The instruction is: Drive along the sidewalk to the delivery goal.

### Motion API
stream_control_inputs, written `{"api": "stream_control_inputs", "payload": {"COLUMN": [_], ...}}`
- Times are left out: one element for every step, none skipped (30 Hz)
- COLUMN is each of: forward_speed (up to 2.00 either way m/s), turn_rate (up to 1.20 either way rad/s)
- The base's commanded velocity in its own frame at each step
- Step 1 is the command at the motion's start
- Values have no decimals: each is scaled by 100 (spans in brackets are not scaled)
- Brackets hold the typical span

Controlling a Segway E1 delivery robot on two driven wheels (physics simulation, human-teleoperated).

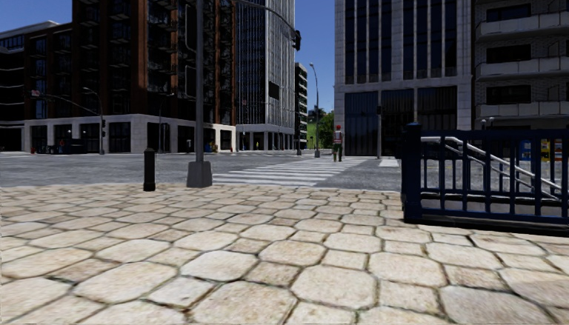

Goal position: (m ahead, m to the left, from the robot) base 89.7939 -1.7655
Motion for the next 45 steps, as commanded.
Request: {"api": "stream_control_inputs", "payload": {"forward_speed": [200, 200, 200, 200, 200, 200, 200, 200, 200, 200, 200, 200, 200, 200, 200, 200, 200, 200, 200, 200, 200, 200, 200, 200, 200, 200, 200, 200, 200, 200, 200, 200, 200, 200, 200, 200, 200, 200, 200, 200, 200, 200, 200, 200, 200], "turn_rate": [0, 0, 0, 0, 0, 0, 0, 0, 0, 0, 0, 0, 0, 0, 0, 0, 0, 0, 0, 0, 0, 0, 0, 0, 0, 0, 0, 0, 0, 0, 0, 0, 0, 0, 0, 0, 0, 0, 0, 0, 0, 0, 0, 0, 0]}}
